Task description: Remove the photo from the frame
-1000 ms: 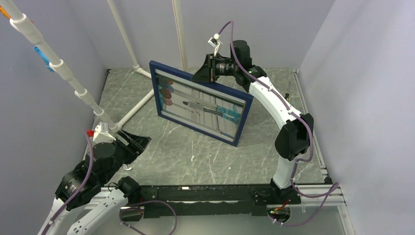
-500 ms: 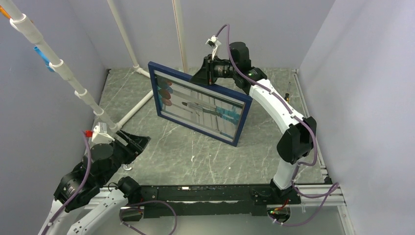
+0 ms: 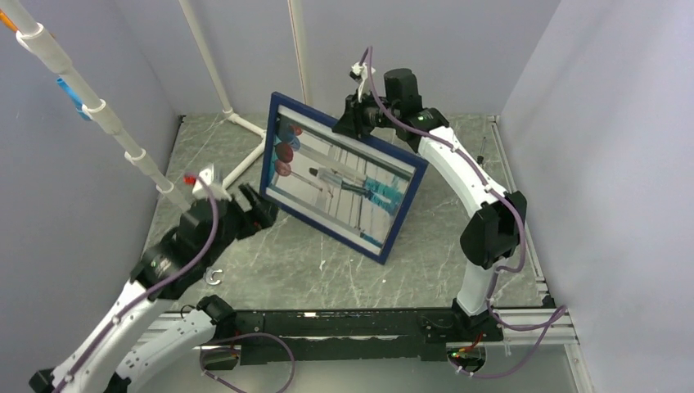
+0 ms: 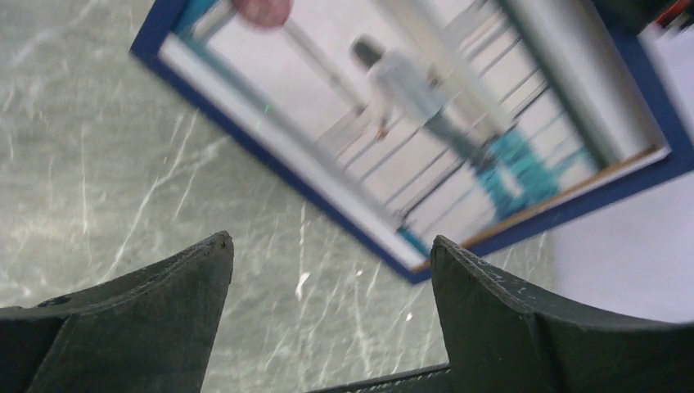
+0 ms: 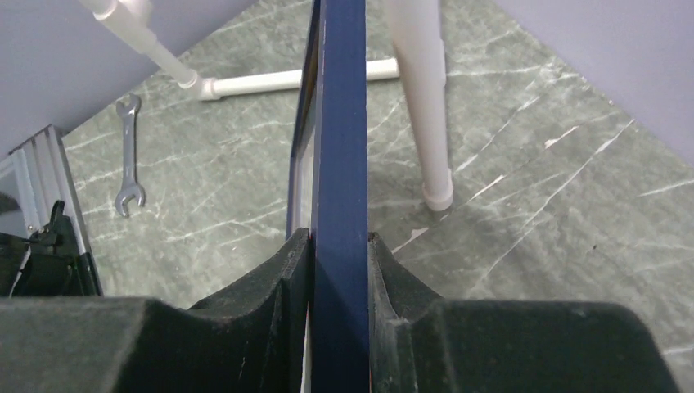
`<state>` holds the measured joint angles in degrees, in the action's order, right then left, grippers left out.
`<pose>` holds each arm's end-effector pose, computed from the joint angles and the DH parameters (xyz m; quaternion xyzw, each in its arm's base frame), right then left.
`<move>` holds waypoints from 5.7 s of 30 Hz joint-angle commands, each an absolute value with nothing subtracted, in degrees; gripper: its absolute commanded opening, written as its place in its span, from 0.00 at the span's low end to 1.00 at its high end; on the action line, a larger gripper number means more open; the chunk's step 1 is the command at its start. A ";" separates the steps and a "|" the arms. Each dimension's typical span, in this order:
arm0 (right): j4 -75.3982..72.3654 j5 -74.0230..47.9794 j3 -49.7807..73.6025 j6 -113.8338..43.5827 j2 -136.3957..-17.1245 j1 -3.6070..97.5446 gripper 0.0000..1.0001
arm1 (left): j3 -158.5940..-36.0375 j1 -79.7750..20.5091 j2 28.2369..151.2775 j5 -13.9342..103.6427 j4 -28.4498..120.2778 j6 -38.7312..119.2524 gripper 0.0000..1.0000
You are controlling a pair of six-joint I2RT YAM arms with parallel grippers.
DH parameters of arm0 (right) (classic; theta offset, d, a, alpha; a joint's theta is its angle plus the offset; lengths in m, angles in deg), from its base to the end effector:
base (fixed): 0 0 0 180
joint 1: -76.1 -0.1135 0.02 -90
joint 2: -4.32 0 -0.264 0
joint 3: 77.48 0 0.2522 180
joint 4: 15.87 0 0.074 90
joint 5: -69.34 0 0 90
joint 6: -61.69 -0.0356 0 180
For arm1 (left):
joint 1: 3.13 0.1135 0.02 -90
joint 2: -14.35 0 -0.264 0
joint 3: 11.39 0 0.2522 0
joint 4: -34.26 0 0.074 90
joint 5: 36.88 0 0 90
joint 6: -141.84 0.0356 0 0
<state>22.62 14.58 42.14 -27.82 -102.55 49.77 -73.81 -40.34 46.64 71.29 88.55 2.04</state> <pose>0.3812 0.2115 0.3770 -0.3438 0.7478 0.3632 0.4367 0.0970 -0.0597 0.3370 -0.1762 0.8145 -0.2733 0.4805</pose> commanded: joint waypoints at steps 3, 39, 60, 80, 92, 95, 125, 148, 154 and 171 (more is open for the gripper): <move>44.16 13.40 33.88 -24.61 -106.70 44.81 0.00 | -97.20 -39.64 64.96 75.45 92.93 4.77 0.93; 11.50 34.72 22.46 -51.08 -107.03 46.25 0.00 | -79.04 -39.23 38.11 68.51 105.75 -8.95 0.90; 27.92 -13.54 31.48 -28.22 -111.27 44.53 0.94 | -73.55 -39.20 40.47 65.96 105.87 -12.78 0.92; 16.09 -29.59 -0.09 -46.14 -85.40 -1.36 0.79 | -76.15 -39.21 36.27 69.88 115.66 -14.92 0.94; 23.06 -40.63 7.15 -49.84 -98.96 -13.62 0.64 | -70.89 -39.24 36.99 67.05 116.09 -17.84 0.93; 22.39 -41.69 6.66 -50.22 -100.21 -14.46 0.61 | -70.30 -39.25 37.40 66.76 116.09 -17.86 0.93; 17.56 -43.31 3.78 -50.20 -94.89 -13.77 0.10 | -69.17 -39.20 36.80 66.24 113.68 -19.19 0.92; 6.34 -26.76 -5.89 -52.07 -82.22 -8.72 0.00 | -55.31 -39.26 33.21 56.93 105.74 -44.48 0.95; 5.87 -25.95 -6.25 -52.14 -81.82 -8.72 0.00 | -50.41 -39.23 37.81 54.72 99.46 -45.32 0.88; 6.12 -16.46 -4.78 -54.26 -85.95 -5.12 0.38 | -50.90 -39.25 39.56 55.94 98.02 -44.54 0.20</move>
